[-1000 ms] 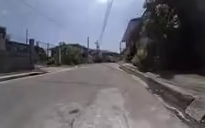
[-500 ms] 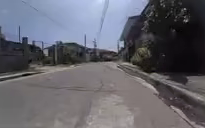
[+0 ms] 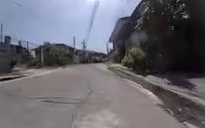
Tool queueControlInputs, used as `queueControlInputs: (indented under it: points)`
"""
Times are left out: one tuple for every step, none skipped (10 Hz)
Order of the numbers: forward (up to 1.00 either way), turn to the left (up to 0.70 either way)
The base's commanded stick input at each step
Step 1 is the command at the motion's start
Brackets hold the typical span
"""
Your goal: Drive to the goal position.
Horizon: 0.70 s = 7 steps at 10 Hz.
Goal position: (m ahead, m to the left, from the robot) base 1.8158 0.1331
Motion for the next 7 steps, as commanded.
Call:
queueControlInputs:
  points:
    - [1.0,0.05]
    - [1.0,0.05]
    - [1.0,0.05]
    - [1.0,0.05]
    - [1.0,0.05]
    - [1.0,0.05]
    - [1.0,0.05]
